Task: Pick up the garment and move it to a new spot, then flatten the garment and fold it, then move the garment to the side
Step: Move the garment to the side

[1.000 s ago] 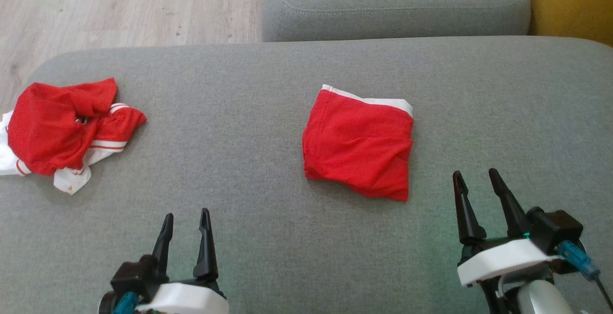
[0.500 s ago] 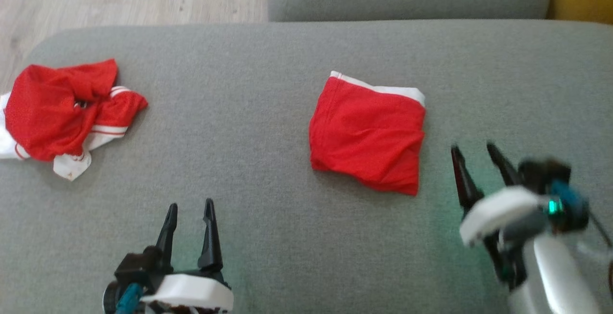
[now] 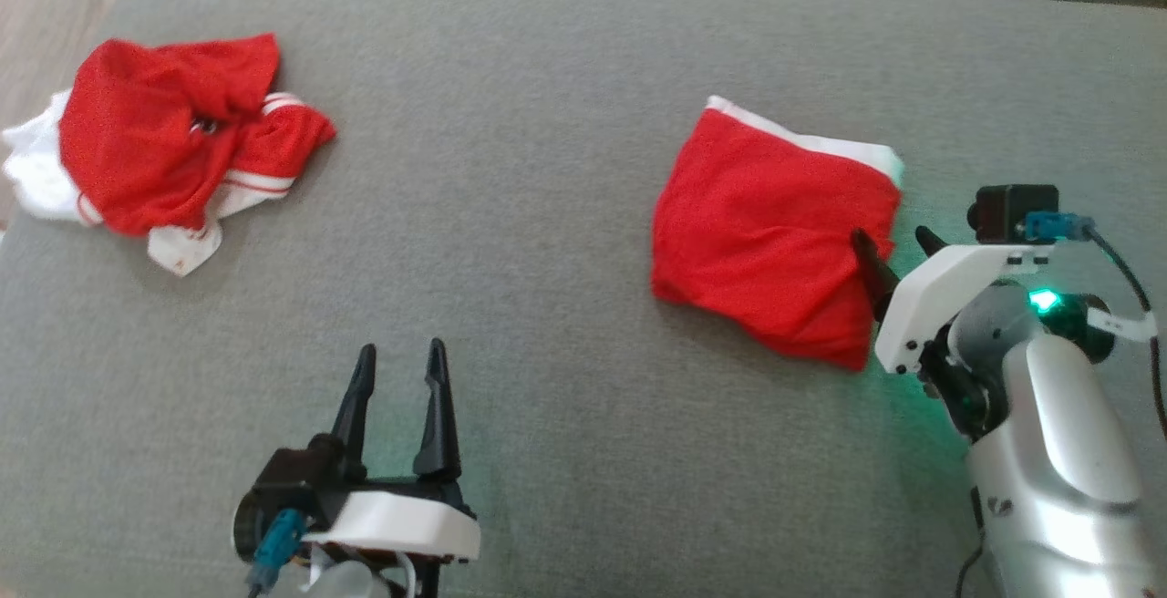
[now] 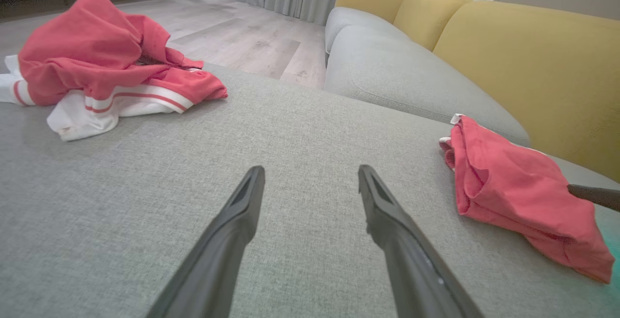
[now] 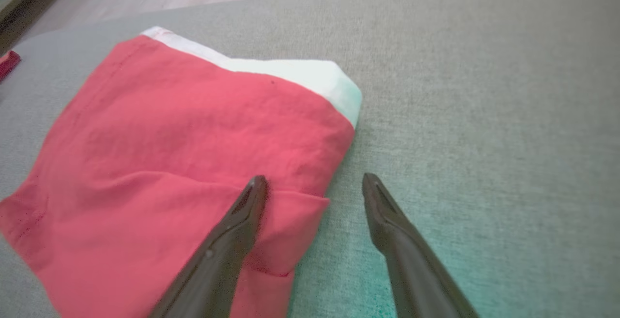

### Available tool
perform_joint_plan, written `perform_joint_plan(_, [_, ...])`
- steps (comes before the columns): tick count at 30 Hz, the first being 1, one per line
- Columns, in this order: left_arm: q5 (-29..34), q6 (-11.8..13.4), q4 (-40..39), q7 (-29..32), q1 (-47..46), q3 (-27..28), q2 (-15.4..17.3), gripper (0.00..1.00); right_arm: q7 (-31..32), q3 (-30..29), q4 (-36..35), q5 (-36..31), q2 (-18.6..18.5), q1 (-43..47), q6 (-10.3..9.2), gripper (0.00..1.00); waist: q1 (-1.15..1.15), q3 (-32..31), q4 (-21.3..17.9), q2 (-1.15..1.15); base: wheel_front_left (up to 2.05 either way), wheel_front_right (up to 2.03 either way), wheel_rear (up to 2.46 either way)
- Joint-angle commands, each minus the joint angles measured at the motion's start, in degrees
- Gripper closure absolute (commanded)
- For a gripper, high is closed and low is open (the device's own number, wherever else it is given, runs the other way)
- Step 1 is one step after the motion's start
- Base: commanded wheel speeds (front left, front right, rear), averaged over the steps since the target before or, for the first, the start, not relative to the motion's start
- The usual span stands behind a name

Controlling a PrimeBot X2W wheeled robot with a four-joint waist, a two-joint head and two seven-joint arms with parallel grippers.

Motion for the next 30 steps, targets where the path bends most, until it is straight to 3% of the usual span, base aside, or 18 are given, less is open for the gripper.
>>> perform_joint_plan(1, [0.8, -0.2, -1.4, -0.7, -2.2, 2.0, -0.2, 0.0, 0.6, 0.5, -0.6, -0.1, -0.1, -3.2, -0.04, 0.0, -0.01, 1.3, 1.6, 0.0, 0.0, 0.0, 0.0])
perform_joint_plan(5, [1.6, -0.9, -1.4, -0.7, -2.3, 2.2, -0.9, 0.0, 1.6, -0.5, 2.6, -0.3, -0.1, -4.6, -0.04, 0.0, -0.01, 2.2, 2.6, 0.0, 0.0, 0.0, 0.0])
perform_joint_plan(6, [1.8, -1.0, -1.4, -0.7, -2.3, 2.3, -1.0, 0.0, 1.4, -0.6, 3.1, 0.2, -0.1, -4.9, -0.04, 0.09, -0.01, 2.3, 2.7, 0.0, 0.0, 0.0, 0.0])
perform_joint_plan(7, [2.0, -1.1, -1.4, -0.7, -2.3, 2.4, -1.0, 0.0, 1.2, -0.5, 3.5, 0.7, -0.1, -5.1, -0.04, 0.56, -0.01, 2.5, 2.6, 0.0, 0.0, 0.0, 0.0])
perform_joint_plan(9, [2.5, -1.4, -1.6, -0.7, -2.4, 2.2, -1.0, 0.0, 0.6, -0.1, 4.0, 1.0, -0.1, -5.4, -0.04, 1.0, -0.01, 2.9, 2.2, 0.0, 0.0, 0.0, 0.0])
perform_joint_plan(13, [3.4, -2.0, -2.0, -0.7, -3.3, 1.6, -0.8, 0.0, -1.6, 0.3, 3.0, 0.9, -0.7, -5.9, -0.04, 1.0, -0.01, 4.1, -0.3, 0.0, 0.0, 0.0, 0.0])
perform_joint_plan(20, [4.8, -2.3, -3.6, 0.0, -5.7, 0.3, -0.5, 0.0, -3.2, 0.3, -1.2, 1.9, -4.9, -5.5, -0.04, 1.0, -0.01, 6.6, -7.4, 0.0, 0.0, 0.0, 0.0])
perform_joint_plan(30, [7.4, -2.3, -7.2, 3.5, -9.5, -1.5, 1.5, 0.0, -3.9, -2.4, -7.2, 3.9, -9.0, -5.8, -0.04, 1.0, -0.01, 11.8, -20.7, 0.0, 0.0, 0.0, 0.0])
